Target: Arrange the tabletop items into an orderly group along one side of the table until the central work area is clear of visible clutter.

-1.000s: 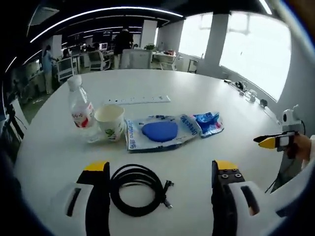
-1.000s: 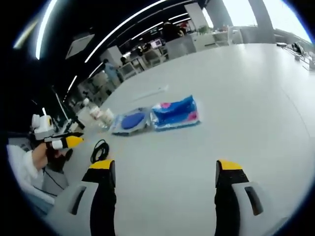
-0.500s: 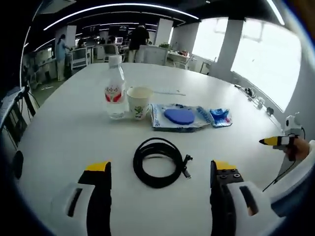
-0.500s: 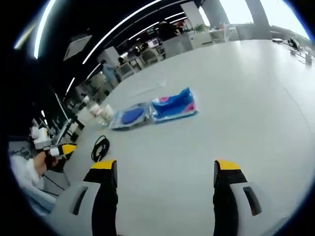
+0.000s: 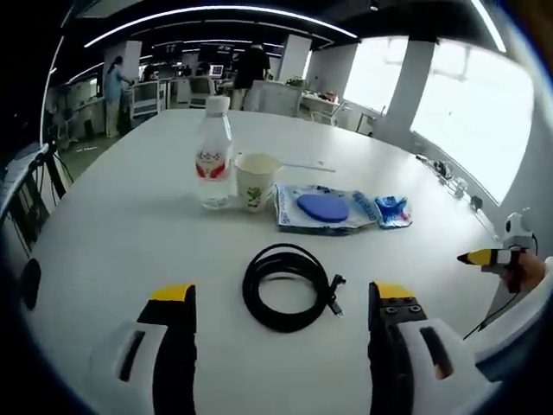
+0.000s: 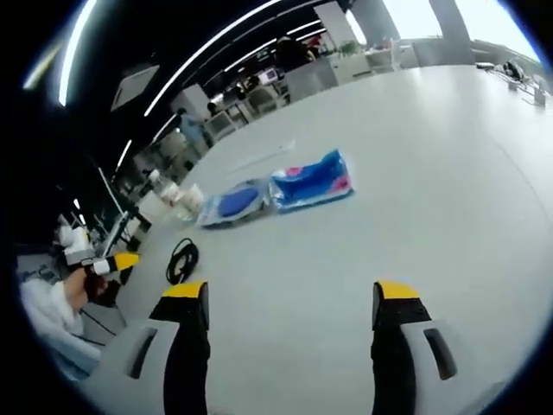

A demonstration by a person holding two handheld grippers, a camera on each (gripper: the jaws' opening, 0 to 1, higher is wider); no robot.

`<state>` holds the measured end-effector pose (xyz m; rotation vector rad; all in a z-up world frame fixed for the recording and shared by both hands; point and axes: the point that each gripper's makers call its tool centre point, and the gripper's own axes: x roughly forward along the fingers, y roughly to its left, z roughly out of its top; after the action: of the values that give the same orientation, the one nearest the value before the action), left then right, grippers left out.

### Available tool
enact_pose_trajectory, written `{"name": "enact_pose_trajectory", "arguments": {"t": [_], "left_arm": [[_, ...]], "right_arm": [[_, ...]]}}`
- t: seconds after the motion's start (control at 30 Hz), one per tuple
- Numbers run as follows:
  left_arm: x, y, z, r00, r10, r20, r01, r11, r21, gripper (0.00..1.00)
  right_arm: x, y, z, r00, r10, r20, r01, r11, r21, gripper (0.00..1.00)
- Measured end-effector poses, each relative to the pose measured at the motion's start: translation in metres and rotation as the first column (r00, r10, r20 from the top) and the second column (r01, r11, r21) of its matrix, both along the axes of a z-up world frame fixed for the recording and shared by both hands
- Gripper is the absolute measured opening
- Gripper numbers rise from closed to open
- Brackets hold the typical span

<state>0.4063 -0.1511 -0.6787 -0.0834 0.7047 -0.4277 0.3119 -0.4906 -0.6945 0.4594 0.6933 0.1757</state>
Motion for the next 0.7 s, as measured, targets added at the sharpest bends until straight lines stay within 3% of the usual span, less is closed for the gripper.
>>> {"name": "enact_pose_trajectory", "arguments": {"t": [0.7], "left_arm": [[0.021,0.002,-0.039,0.993,0.024,-0.119,-0.021,1.000,0.020,0.68]], "right_arm": [[-0.036,-0.017,-0.004,0.994,-0.109,-0.019,0.110,0.993,0.040,0.70]]}}
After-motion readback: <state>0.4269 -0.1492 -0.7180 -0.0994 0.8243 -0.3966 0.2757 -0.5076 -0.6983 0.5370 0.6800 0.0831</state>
